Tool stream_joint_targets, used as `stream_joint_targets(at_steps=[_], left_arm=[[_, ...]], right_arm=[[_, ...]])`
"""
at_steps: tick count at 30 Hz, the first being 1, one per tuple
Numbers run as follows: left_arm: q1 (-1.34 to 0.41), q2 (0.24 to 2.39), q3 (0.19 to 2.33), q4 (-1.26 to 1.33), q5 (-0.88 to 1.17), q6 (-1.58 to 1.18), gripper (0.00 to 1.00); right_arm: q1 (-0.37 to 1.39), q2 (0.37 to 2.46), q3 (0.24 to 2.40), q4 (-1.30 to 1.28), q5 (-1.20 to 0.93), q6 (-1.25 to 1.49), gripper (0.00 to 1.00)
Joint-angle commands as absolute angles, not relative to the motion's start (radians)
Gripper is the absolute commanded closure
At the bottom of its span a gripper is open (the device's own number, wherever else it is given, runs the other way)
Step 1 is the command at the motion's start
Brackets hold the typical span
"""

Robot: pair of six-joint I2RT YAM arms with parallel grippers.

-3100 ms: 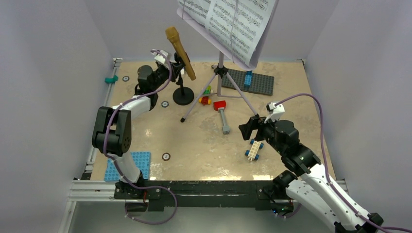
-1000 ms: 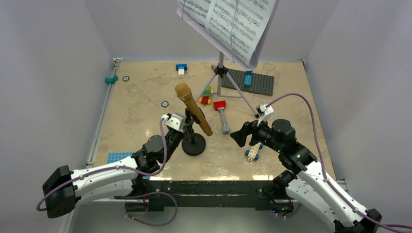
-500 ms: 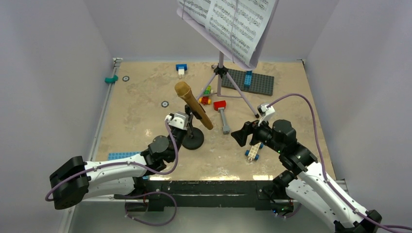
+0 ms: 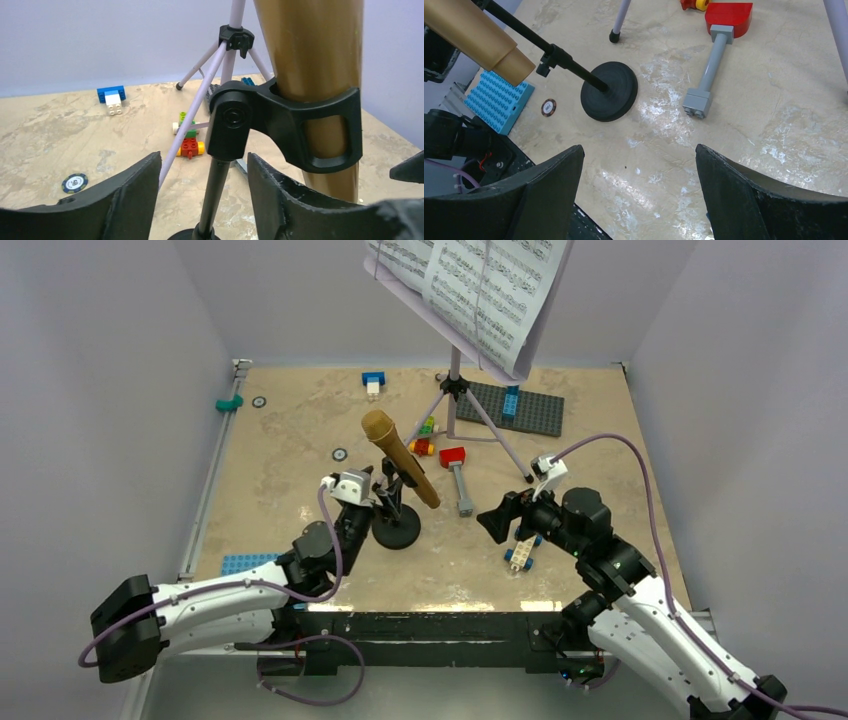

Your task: Pack up the instrument practice props

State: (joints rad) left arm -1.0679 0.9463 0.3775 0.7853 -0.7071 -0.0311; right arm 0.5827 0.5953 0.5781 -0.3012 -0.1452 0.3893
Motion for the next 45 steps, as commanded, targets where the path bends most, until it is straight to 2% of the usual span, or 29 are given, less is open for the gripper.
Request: stream_joint_targets(at_steps=[1, 2, 7, 8, 10, 13, 16, 21, 26, 30, 36, 43, 45], left_arm=[[-1.071, 0.828, 0.406, 0.64, -0.718, -0.084, 0.29], [-1.071, 0.774, 0.411, 0.584, -0.709, -0.086, 0.15], [-1.069, 0.608, 0.446, 0.19, -0.695, -0.101, 0.06], [-1.068, 0.572, 0.451, 0.127, -0.698, -0.121, 0.02], [-1.067, 0.492, 0.449, 0.053, -0.663, -0.147, 0.0], [-1.05, 0.372, 0.424, 0.047, -0.535, -0.173, 0.0], [-0.953, 0.334, 0.442, 0.026, -0.287, -0.222, 0.0], [-0.775, 0.442, 0.55, -0.069, 0.056, -0.267, 0.02], [-0.673, 0.582, 0.64, -0.128, 0.284, -0.268, 0.04], [-0.591, 0.626, 0.638, -0.094, 0.351, -0.273, 0.04], [-0.461, 0.715, 0.624, 0.029, 0.497, -0.297, 0.1], [-0.447, 0.78, 0.597, 0.18, 0.557, -0.262, 0.16], [-0.446, 0.813, 0.602, 0.21, 0.576, -0.257, 0.21]], right_arm=[[0.586, 0.576, 0.633, -0.329, -0.12, 0.368, 0.13], [0.585, 0.575, 0.639, -0.338, -0.121, 0.366, 0.13], [0.585, 0.582, 0.669, -0.379, -0.141, 0.347, 0.12], [0.586, 0.585, 0.673, -0.385, -0.145, 0.344, 0.12], [0.586, 0.585, 0.679, -0.396, -0.154, 0.341, 0.12], [0.586, 0.581, 0.679, -0.4, -0.162, 0.338, 0.12], [0.586, 0.579, 0.678, -0.401, -0.17, 0.336, 0.12], [0.586, 0.576, 0.687, -0.413, -0.183, 0.326, 0.12], [0.586, 0.562, 0.687, -0.415, -0.193, 0.326, 0.12], [0.586, 0.55, 0.69, -0.418, -0.199, 0.33, 0.12], [0.586, 0.538, 0.704, -0.442, -0.202, 0.326, 0.12], [0.586, 0.536, 0.706, -0.449, -0.199, 0.329, 0.12], [0.585, 0.542, 0.709, -0.452, -0.201, 0.332, 0.12]])
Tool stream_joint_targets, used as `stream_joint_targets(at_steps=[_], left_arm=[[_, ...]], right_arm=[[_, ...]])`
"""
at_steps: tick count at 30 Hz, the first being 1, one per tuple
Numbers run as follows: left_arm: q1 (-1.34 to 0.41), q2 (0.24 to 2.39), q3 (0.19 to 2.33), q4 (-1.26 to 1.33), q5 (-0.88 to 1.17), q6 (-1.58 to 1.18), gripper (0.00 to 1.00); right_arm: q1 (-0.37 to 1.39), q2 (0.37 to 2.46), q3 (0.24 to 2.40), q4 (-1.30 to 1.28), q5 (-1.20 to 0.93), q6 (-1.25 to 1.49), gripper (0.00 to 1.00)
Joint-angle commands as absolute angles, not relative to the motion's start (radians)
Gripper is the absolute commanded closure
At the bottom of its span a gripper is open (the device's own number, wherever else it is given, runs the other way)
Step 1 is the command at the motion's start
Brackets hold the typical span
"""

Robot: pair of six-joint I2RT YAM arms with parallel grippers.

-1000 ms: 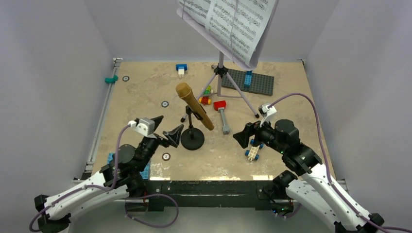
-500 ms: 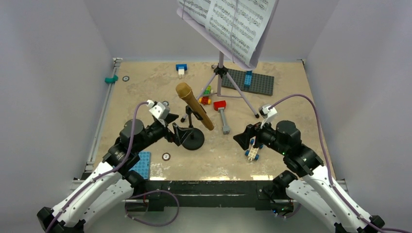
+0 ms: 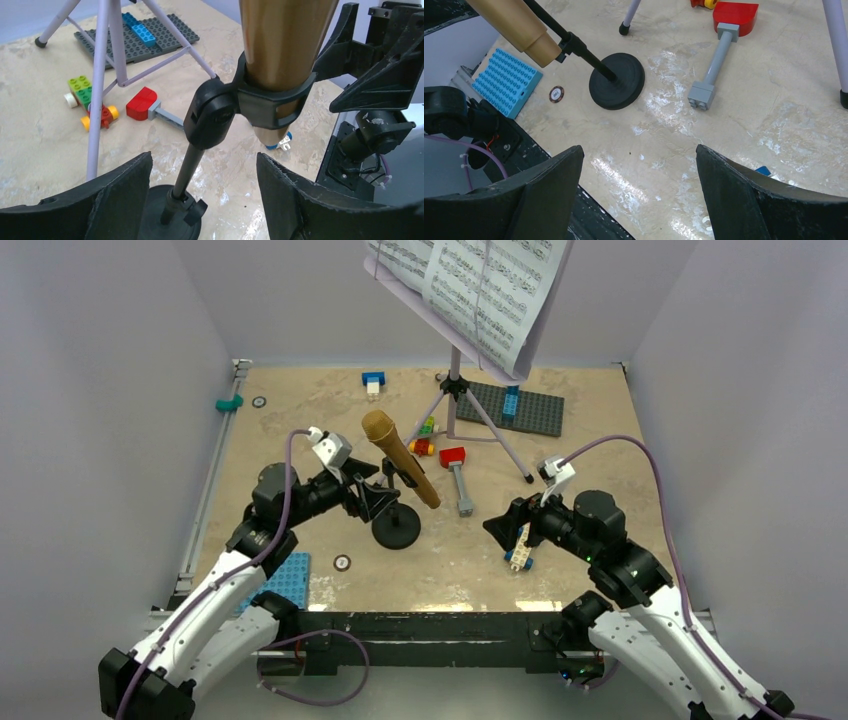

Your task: Pack up the instrument practice props

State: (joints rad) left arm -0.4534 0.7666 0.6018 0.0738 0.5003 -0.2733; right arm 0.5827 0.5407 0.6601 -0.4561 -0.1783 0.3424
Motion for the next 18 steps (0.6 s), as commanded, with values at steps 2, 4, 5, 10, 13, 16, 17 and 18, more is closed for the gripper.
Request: stream_joint_targets(at_steps=[2, 4, 5, 10, 13, 16, 17, 18], left_arm=[[-0.446, 0.854, 0.613, 0.227, 0.588, -0.252, 0.29], [-0.445, 0.89, 0.621, 0.238, 0.598, -0.247, 0.34], [-0.444, 0.902, 0.621, 0.245, 0.601, -0.245, 0.37], [-0.443, 0.909, 0.597, 0.317, 0.609, -0.233, 0.54], [-0.443, 0.898, 0.583, 0.353, 0.604, -0.241, 0.69], [-0.443, 0.894, 0.584, 0.361, 0.6, -0.247, 0.93], [-0.443, 0.889, 0.581, 0.365, 0.594, -0.249, 0.99], [-0.445, 0.882, 0.578, 0.37, 0.588, -0.26, 1.0]], right_arm=[[0.586, 0.544, 0.713, -0.454, -0.2, 0.332, 0.12], [0.586, 0.545, 0.717, -0.458, -0.198, 0.331, 0.12], [0.586, 0.545, 0.718, -0.461, -0.197, 0.33, 0.12], [0.585, 0.538, 0.714, -0.464, -0.188, 0.327, 0.12], [0.586, 0.543, 0.714, -0.462, -0.19, 0.327, 0.12], [0.586, 0.548, 0.714, -0.457, -0.191, 0.327, 0.12], [0.585, 0.549, 0.715, -0.457, -0.192, 0.327, 0.12], [0.586, 0.549, 0.715, -0.457, -0.191, 0.327, 0.12]])
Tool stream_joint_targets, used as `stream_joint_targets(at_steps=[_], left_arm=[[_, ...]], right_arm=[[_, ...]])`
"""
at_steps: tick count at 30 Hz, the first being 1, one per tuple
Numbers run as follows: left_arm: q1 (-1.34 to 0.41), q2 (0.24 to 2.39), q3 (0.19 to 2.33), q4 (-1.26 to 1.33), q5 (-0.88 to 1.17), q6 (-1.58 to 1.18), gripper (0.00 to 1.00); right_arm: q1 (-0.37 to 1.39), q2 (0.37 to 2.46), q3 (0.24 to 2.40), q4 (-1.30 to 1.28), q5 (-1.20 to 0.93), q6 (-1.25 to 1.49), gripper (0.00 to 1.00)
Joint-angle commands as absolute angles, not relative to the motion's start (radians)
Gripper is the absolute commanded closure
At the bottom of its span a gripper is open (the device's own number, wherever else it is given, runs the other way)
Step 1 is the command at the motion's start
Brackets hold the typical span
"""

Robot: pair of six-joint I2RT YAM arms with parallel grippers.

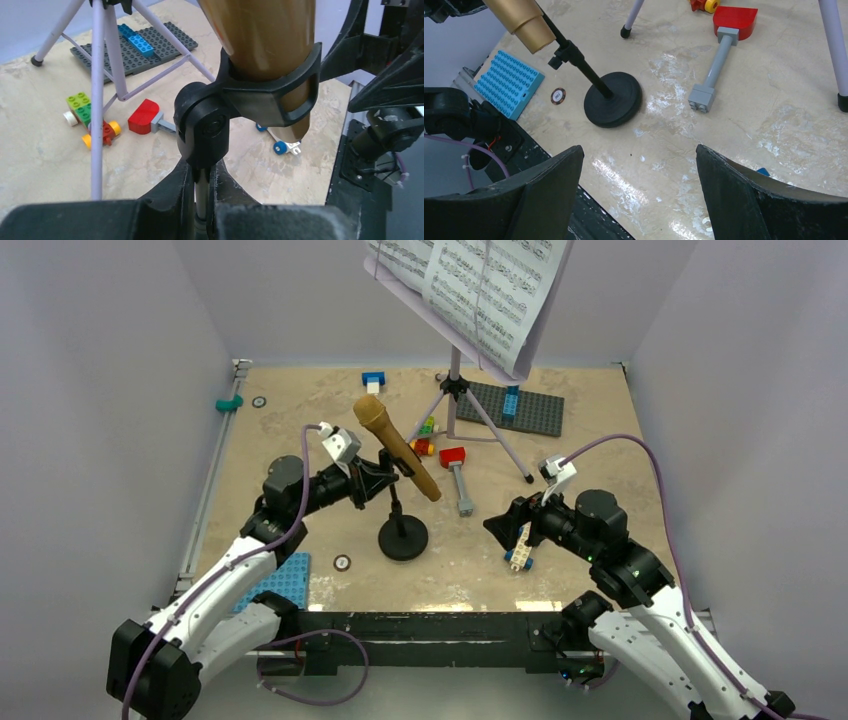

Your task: Pack up the instrument practice props

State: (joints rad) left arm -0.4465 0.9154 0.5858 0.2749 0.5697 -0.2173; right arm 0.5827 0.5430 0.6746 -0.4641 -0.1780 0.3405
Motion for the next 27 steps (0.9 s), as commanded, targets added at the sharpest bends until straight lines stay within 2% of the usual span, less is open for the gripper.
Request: stream_joint_targets(at_steps=[1, 7, 12, 19, 23, 27], left_arm=[[-0.445, 0.874, 0.573, 0.376, 0.578, -0.27, 1.0], [-0.477, 0.775, 0.507, 0.461, 0.428, -0.313, 1.0], [-0.706, 0.714, 0.503, 0.42, 0.022, -0.162, 1.0], [-1.002, 0.811, 0.576, 0.468, -0.497, -0.056, 1.0], [-1.074, 0.91, 0.64, 0.482, -0.73, -0.071, 1.0], [-1.111, 0.986, 0.662, 0.552, -0.868, -0.092, 1.0]], right_arm=[[0.586, 0.55, 0.715, -0.457, -0.191, 0.326, 0.12], [0.586, 0.548, 0.708, -0.446, -0.186, 0.335, 0.12], [0.586, 0.544, 0.689, -0.405, -0.17, 0.365, 0.13], [0.586, 0.563, 0.693, -0.376, -0.141, 0.392, 0.13], [0.586, 0.566, 0.693, -0.371, -0.127, 0.399, 0.14], [0.586, 0.57, 0.687, -0.365, -0.123, 0.41, 0.14]])
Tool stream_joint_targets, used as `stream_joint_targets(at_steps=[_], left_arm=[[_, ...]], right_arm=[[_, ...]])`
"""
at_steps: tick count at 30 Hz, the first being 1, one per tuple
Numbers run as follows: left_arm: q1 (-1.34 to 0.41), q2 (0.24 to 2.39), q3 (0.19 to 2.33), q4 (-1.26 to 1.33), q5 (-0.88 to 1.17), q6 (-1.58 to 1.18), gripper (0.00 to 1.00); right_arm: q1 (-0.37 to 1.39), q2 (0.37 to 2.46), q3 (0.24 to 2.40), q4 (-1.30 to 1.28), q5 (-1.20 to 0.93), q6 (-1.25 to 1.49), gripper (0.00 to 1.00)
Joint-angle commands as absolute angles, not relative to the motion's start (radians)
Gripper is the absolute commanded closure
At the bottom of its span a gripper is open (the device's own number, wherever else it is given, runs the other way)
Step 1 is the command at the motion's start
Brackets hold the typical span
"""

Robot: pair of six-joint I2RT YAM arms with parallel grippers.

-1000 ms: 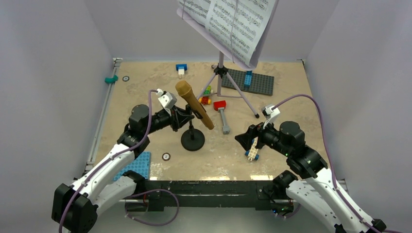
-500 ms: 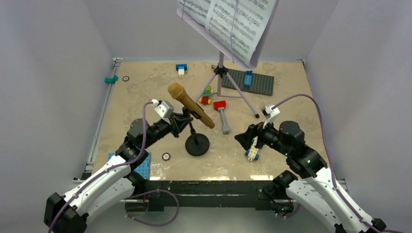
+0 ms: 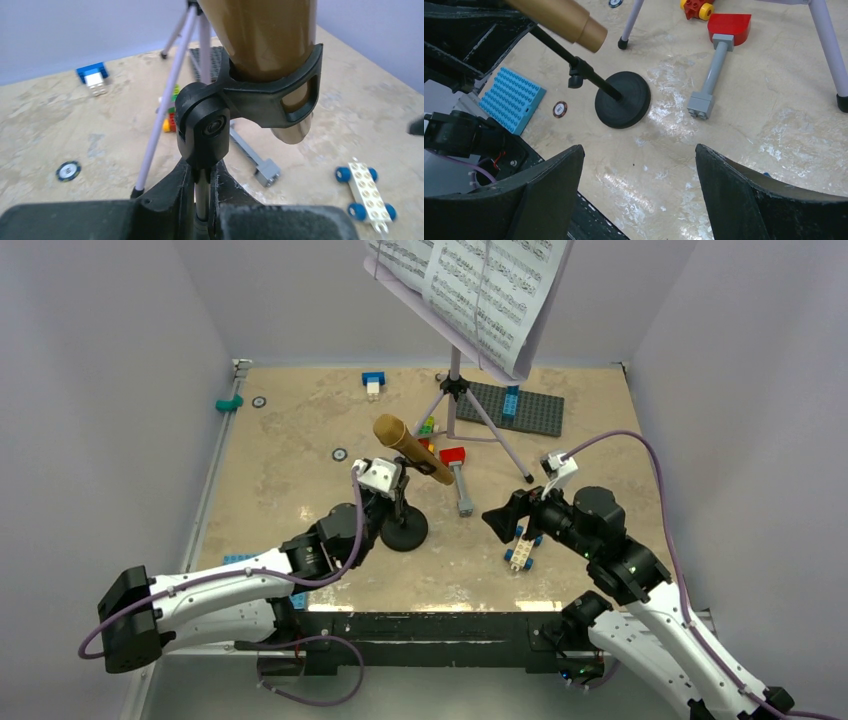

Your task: Pack up the instrument practice props

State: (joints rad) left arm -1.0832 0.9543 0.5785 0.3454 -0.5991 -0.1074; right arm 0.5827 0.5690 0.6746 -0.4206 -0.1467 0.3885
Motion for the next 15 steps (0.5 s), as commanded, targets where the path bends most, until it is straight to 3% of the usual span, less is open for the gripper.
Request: stream_joint_targets(at_steps=[1, 9, 15], left_arm=[[-1.116, 1.0, 0.667, 0.567, -0.902, -0.101, 1.0], [-1.157, 1.063, 0.716, 0.554, -1.02, -0.208, 1.0], [-1.164, 1.078, 0.749, 0.391, -1.022, -0.374, 1.0]], right_arm=[[0.586, 0.57, 0.685, -0.364, -0.122, 0.413, 0.14], [0.586, 0.592, 0.67, -0.337, -0.128, 0.44, 0.14], [0.586, 0.613, 0.652, -0.303, -0.144, 0.454, 0.14]])
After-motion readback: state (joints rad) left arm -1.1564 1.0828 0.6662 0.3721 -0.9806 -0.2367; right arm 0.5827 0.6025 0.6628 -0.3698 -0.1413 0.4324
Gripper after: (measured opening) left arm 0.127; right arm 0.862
